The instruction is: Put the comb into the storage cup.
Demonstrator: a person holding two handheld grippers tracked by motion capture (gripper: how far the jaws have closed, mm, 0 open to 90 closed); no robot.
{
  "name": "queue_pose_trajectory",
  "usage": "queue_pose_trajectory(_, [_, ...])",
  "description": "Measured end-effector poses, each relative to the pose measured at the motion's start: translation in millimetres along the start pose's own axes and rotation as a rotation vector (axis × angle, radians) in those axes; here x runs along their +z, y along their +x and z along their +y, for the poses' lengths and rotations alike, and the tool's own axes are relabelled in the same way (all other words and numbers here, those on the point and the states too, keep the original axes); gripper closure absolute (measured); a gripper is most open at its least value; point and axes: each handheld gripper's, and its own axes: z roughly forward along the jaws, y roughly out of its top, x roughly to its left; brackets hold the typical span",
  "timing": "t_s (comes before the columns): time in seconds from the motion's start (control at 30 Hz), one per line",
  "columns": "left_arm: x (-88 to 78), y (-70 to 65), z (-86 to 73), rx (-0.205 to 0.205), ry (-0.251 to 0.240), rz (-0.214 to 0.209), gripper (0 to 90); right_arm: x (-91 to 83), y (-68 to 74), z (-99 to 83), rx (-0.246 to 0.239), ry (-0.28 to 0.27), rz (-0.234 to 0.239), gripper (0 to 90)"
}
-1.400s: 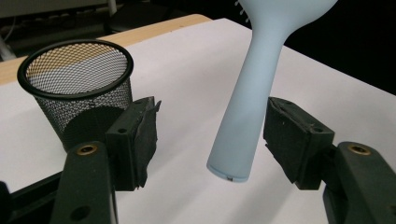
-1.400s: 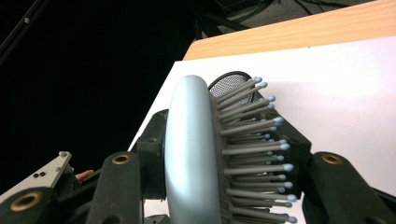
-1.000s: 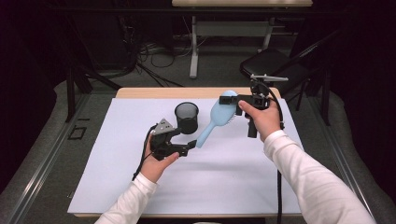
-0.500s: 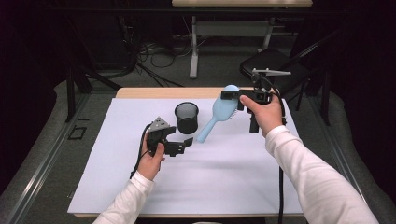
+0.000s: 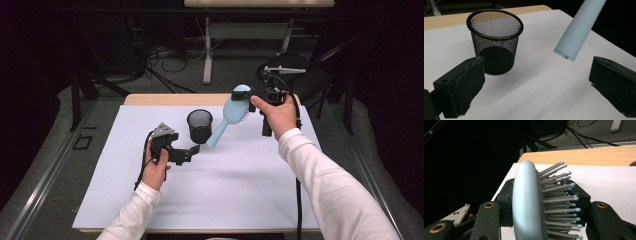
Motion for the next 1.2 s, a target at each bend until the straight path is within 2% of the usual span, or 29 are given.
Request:
queue_pose_trajectory(0.3, [-2.6, 2.2, 1.2, 0.009, -0.002, -0.001, 0.5, 7.1, 5.5, 7.6, -0.009, -0.007, -0.018, 48.6])
queue_pose_trajectory(0.53, [-2.6, 2.3, 1.5, 0.005, -0.002, -0.009, 0.5, 13.8, 10.4, 15.4, -0.033, -0.016, -0.050, 48.7])
queue_pose_trajectory(0.63, [-2.9, 2.5, 1.8, -0.018, -0.014, -0.023, 0.5, 16.9, 14.0, 19.8, -0.039, -0.021, -0.058, 48.7])
queue_pose_trajectory(0.9, [-2.9, 4.6, 1.8, -0.034, -0.008, -0.032, 0.5, 26.7, 26.4, 30.9, -0.079, -0.029, -0.085, 48.8])
queue_pose_trajectory(1.13, [-2.3, 9.3, 1.2, -0.053, -0.008, -0.060, 0.5, 37.8, 34.6, 36.5, -0.110, -0.023, -0.109, 48.9])
queue_pose_trajectory(1.2, [-2.0, 11.6, 1.0, -0.061, -0.011, -0.053, 0.5, 40.6, 36.6, 37.7, -0.117, -0.023, -0.114, 48.9])
